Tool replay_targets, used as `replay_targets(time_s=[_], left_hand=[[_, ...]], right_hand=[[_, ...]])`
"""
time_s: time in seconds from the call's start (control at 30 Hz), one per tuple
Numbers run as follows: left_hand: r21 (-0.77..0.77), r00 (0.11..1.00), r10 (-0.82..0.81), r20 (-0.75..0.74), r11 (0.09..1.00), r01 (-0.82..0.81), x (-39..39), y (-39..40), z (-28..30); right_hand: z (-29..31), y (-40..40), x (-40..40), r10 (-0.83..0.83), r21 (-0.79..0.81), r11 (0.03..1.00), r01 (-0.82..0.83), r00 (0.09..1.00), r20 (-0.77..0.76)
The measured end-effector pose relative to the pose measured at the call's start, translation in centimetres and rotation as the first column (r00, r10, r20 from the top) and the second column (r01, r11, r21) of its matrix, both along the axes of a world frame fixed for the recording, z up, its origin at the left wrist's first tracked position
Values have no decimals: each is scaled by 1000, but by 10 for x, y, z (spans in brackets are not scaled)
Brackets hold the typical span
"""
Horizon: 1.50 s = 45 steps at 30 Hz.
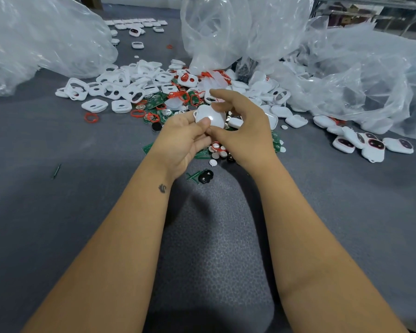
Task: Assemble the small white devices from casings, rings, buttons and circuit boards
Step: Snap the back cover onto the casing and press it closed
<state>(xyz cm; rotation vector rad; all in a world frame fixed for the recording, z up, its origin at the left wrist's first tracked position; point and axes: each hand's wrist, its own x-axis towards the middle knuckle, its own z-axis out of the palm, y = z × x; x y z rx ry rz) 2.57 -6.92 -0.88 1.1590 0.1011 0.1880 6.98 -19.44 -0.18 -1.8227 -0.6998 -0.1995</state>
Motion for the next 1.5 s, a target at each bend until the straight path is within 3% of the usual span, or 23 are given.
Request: replay_targets(time_s=[0.17, 0.27, 0.4, 0.8, 1.17, 1.3, 1.5], left_hand=[[-93, 998, 61, 20, 994, -58, 2, -2, 1], [-73, 999, 19, 48, 997, -15, 2, -7, 2], [-79, 997, -13, 78, 997, 19, 3, -6, 1], [-35, 990, 54, 134, 998, -50, 3, -11, 2], [3, 990, 34, 139, 999, -35, 2, -9, 1], [191, 988, 79, 135, 976, -104, 2, -11, -3], [170, 974, 194, 113, 962, -212, 1, -7, -3]], right_hand=[[4, 4, -4, 76, 219, 975, -45, 988, -133], [2, 6, -1, -50, 232, 968, 98, 978, -204], [0, 3, 5, 15, 267, 961, 71, 951, -309], [3, 3, 2, 124, 455, 889, 42, 936, -329], [1, 6, 2, 64, 417, 906, 67, 954, -291], [2, 3, 7, -38, 379, 910, 170, 943, -332], [4, -3, 7, 149, 277, 960, -51, 926, -347]])
